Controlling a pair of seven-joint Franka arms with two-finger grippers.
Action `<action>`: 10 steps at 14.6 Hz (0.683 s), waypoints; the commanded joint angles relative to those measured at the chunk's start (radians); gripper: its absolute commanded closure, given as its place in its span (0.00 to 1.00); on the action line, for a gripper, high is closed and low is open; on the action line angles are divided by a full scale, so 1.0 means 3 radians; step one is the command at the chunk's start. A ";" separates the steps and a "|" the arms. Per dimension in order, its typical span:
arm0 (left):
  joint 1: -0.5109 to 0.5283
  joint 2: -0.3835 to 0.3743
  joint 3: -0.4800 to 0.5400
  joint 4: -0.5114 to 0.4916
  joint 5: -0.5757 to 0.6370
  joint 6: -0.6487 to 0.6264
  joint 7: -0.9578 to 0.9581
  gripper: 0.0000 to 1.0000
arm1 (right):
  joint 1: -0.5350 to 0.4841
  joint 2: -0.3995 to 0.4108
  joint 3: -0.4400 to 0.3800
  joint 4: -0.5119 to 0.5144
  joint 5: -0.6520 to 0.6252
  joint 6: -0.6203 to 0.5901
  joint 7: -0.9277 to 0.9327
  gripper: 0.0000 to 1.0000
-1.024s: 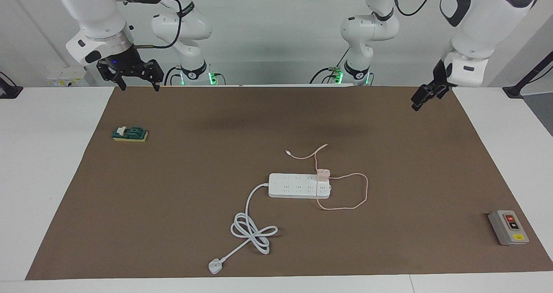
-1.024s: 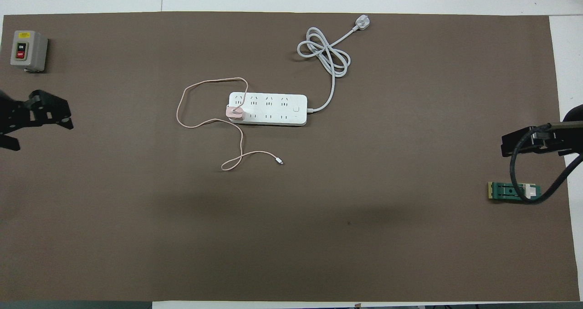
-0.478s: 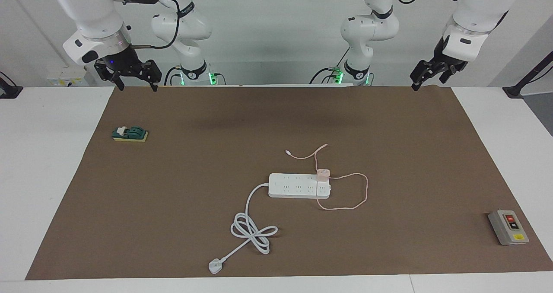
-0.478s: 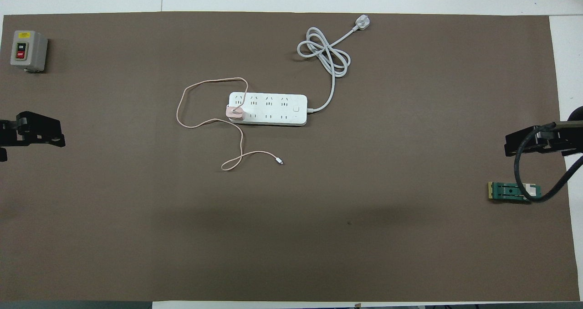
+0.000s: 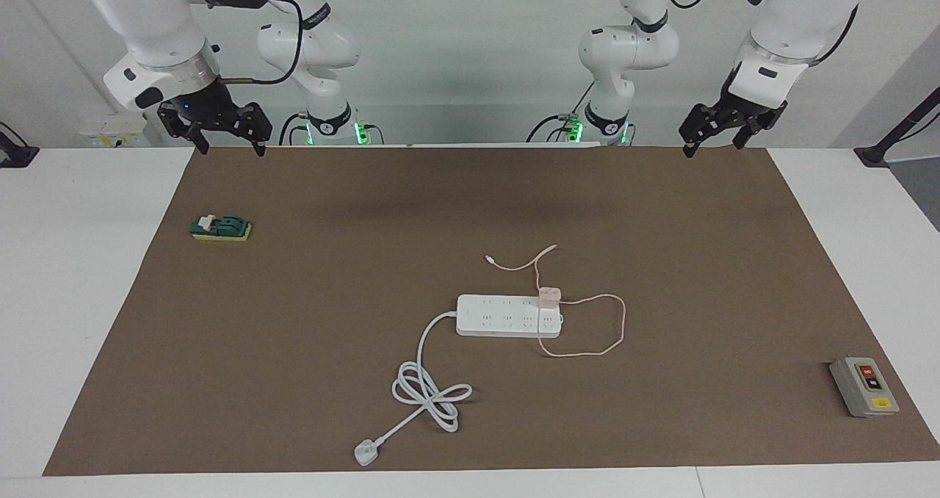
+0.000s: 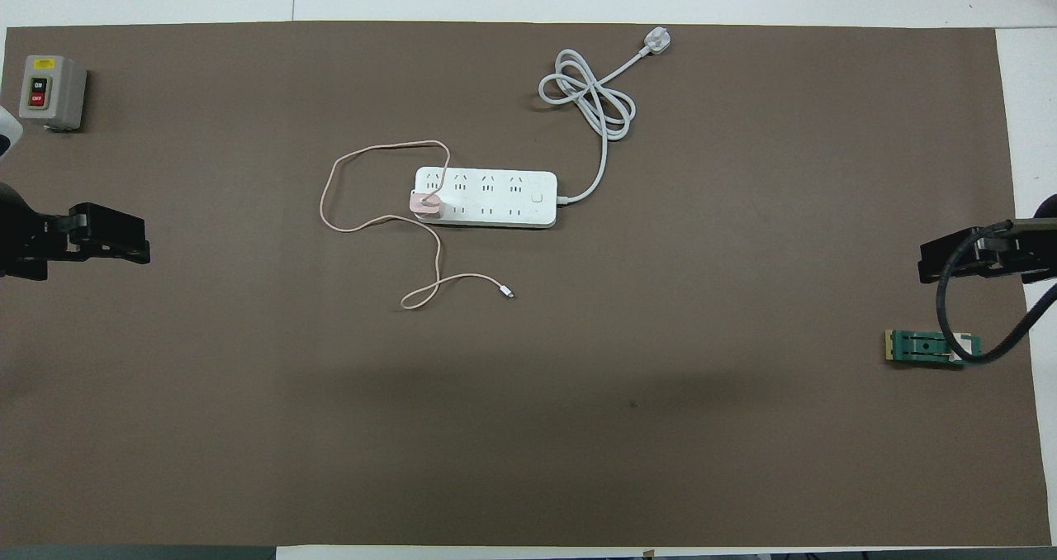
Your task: Plug charger into power strip
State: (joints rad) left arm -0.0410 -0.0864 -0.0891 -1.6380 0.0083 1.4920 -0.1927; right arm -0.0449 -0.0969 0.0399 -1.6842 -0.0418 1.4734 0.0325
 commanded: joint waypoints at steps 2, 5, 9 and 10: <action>-0.0088 0.0201 0.0041 0.0106 -0.0043 0.0068 0.0131 0.00 | -0.0040 -0.0045 0.0020 -0.0021 0.0001 -0.0028 -0.0093 0.00; -0.0119 0.0176 0.0041 0.0056 -0.0053 0.0226 0.0162 0.00 | -0.0044 -0.0045 0.0020 -0.0021 0.0001 -0.0028 -0.0098 0.00; -0.0119 0.0170 0.0041 0.0045 -0.0069 0.0319 0.0269 0.00 | -0.0050 -0.0050 0.0015 -0.0021 0.0001 -0.0028 -0.0103 0.00; -0.0119 0.0170 0.0041 0.0040 -0.0079 0.0293 0.0264 0.00 | -0.0045 -0.0050 0.0015 -0.0021 0.0001 -0.0028 -0.0103 0.00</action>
State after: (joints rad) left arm -0.0660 -0.0316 -0.0900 -1.6279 0.0032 1.5753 -0.1333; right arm -0.0449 -0.0981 0.0404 -1.6841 -0.0418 1.4734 0.0325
